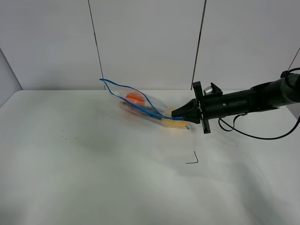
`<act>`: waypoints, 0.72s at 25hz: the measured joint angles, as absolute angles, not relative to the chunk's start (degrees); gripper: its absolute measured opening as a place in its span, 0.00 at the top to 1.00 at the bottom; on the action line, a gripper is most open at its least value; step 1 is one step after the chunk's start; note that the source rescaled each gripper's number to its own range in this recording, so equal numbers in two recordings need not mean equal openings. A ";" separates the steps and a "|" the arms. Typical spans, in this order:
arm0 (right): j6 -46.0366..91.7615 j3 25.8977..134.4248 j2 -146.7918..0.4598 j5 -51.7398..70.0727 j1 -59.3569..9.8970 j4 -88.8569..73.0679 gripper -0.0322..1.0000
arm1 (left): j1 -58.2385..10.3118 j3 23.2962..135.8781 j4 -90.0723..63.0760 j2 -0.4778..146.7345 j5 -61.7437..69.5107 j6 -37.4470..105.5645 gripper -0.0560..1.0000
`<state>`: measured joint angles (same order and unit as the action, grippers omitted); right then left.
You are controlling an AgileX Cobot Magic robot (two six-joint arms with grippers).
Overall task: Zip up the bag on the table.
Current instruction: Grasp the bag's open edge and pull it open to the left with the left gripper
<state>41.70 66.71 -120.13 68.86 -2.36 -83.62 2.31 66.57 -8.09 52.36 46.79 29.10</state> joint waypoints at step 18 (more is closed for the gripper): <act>41.70 66.71 -120.13 68.86 -2.36 -83.62 0.96 | -13.00 68.43 -41.56 84.98 25.38 115.14 0.08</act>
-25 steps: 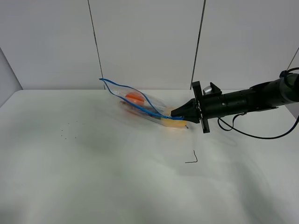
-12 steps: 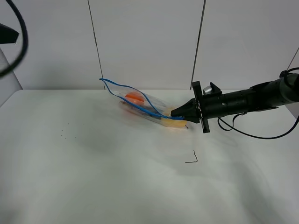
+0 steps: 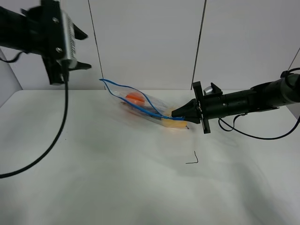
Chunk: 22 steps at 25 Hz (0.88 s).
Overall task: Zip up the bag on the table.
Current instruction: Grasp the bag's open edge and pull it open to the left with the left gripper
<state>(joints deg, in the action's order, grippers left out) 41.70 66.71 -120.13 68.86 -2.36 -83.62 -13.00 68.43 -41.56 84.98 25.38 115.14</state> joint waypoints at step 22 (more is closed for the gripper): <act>41.48 66.71 -120.13 68.86 -2.36 -83.72 0.96 | -42.47 58.76 -44.21 99.81 -4.80 112.64 0.08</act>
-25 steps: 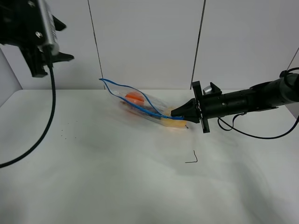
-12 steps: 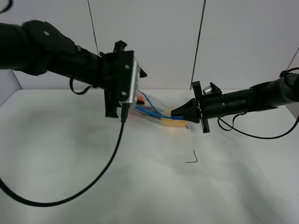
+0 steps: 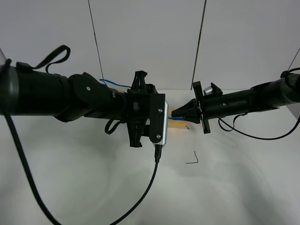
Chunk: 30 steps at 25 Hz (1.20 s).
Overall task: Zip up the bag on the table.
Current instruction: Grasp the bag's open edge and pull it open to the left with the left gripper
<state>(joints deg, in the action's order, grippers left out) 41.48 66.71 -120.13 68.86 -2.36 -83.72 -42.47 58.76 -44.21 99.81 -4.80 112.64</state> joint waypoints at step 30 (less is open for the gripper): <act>41.42 66.71 -120.13 68.86 -2.36 -83.91 0.96 | -45.11 59.05 -10.44 110.83 -23.83 74.79 0.32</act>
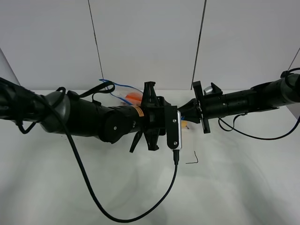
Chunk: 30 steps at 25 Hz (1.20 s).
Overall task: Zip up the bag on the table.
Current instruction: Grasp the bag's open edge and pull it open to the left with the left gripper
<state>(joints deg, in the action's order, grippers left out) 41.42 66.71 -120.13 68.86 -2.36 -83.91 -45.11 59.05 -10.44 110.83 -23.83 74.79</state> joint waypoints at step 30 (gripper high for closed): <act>40.61 66.71 -120.13 68.86 -2.54 -84.02 0.96 | -45.97 51.88 -10.42 112.51 -41.55 74.23 0.61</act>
<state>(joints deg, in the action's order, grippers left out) 40.61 66.71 -120.13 68.86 -2.54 -84.02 -45.97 51.88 -10.42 112.51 -41.55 74.23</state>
